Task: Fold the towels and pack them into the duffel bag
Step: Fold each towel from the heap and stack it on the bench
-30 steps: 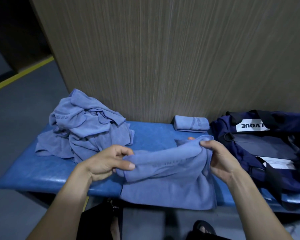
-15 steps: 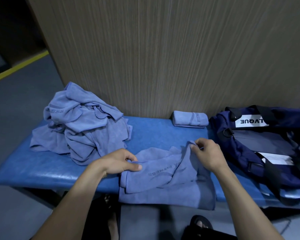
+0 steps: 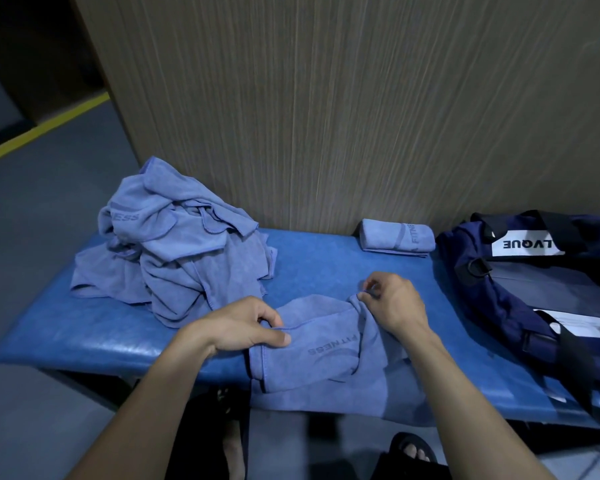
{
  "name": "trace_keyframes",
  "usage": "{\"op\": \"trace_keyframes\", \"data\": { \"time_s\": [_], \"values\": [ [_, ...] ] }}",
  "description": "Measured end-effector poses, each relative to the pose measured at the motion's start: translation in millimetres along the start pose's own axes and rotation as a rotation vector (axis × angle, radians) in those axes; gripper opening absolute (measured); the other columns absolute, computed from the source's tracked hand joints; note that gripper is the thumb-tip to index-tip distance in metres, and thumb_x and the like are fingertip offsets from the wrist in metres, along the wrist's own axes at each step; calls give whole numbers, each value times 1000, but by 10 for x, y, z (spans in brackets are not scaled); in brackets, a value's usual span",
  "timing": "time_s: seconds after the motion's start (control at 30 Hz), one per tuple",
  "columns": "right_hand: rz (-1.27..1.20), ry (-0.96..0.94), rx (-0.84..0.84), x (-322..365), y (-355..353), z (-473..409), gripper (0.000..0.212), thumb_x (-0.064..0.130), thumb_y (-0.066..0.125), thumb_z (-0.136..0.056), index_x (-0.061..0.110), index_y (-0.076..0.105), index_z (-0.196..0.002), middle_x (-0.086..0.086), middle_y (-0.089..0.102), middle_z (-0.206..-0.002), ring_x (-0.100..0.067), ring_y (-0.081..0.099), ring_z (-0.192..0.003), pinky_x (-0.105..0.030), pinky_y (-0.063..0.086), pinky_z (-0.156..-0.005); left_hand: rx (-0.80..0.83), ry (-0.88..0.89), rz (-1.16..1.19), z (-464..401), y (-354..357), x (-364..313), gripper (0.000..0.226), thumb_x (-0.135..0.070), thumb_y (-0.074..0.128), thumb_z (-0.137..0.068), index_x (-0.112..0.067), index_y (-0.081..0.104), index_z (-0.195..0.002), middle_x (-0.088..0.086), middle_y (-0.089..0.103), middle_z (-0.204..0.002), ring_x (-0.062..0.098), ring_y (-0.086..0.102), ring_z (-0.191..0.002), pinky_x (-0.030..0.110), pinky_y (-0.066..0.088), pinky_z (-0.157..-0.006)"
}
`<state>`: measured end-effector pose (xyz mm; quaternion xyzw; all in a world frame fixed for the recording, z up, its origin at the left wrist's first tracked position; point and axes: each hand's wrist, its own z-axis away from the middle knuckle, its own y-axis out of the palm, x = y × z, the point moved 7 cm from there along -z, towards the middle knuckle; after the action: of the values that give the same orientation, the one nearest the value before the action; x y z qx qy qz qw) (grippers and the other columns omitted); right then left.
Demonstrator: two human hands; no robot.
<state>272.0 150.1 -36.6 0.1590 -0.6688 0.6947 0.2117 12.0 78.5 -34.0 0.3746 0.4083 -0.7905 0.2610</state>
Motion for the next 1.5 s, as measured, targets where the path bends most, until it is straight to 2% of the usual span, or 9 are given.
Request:
{"op": "trace_keyframes", "data": {
  "time_s": [0.2, 0.37, 0.47, 0.6, 0.7, 0.87, 1.07, 1.3, 1.5],
  "values": [
    [83, -64, 54, 94, 49, -21, 16, 29, 71, -91, 24, 69, -106, -1, 57, -115, -24, 58, -109, -40, 52, -89, -26, 1, 5, 17, -22, 7, 31, -44, 80, -74, -14, 74, -78, 0, 50, -68, 14, 41, -68, 34, 26, -69],
    [144, -52, 137, 108, 83, -8, 27, 30, 68, -91, 33, 53, -70, -3, 63, -107, -29, 58, -107, -39, 49, -89, -171, 122, 6, 49, -139, -169, 17, -21, 82, -80, -15, 72, -67, -12, 62, -71, 4, 54, -70, 27, 39, -72],
    [186, -70, 138, 108, 85, 31, 28, 31, 60, -96, 32, 48, -70, 2, 63, -100, -26, 55, -101, -37, 38, -83, -292, 224, -10, 72, -221, -275, 25, -18, 82, -79, -21, 67, -59, -14, 62, -70, 2, 56, -68, 23, 40, -70],
    [-632, -65, -178, -65, -357, 26, 15, 21, 60, -97, 19, 58, -83, 15, 62, -72, -4, 55, -71, -28, 44, -69, -565, 302, -76, 186, -457, -322, 28, -14, 83, -77, -23, 65, -58, -13, 58, -68, 4, 54, -64, 20, 37, -65],
    [-1027, -70, -377, -243, -777, 80, 17, 17, 60, -100, 25, 56, -85, 14, 45, -67, 0, 38, -63, -22, 34, -64, -584, 269, -185, 221, -492, -321, 28, -11, 85, -73, -25, 68, -56, -11, 62, -66, 4, 57, -60, 14, 34, -57],
    [-1227, -180, -141, -77, -777, 186, 10, 26, 63, -97, 22, 56, -91, -10, 38, -77, -12, 39, -67, -28, 38, -65, -485, 183, -321, 71, -251, -292, 27, -10, 80, -72, -26, 66, -55, -16, 63, -62, -2, 56, -58, 13, 35, -53],
    [-1383, -248, 11, 161, -822, 322, 15, 11, 45, -105, 17, 53, -95, 10, 61, -68, -2, 58, -61, -17, 52, -63, -392, -44, -195, -24, -235, -43, 20, -24, 82, -73, -27, 71, -56, -13, 55, -53, 2, 43, -48, 20, 34, -50],
    [-1360, -145, -2, 101, -725, 340, 16, 13, 49, -103, 17, 55, -90, 9, 62, -72, -2, 58, -65, -17, 50, -64, -347, 10, 785, -3, -166, -112, 14, -15, 75, -87, -16, 75, -73, 5, 71, -80, 14, 65, -72, 23, 49, -68],
    [-1385, -94, 191, 120, -639, 365, 9, 22, 60, -94, 15, 58, -89, -4, 60, -79, -13, 57, -67, -22, 51, -64, -397, 168, 1152, 7, -277, -289, 31, -10, 67, -87, 9, 65, -112, 18, 71, -94, 23, 68, -85, 28, 59, -77]
  ]
}}
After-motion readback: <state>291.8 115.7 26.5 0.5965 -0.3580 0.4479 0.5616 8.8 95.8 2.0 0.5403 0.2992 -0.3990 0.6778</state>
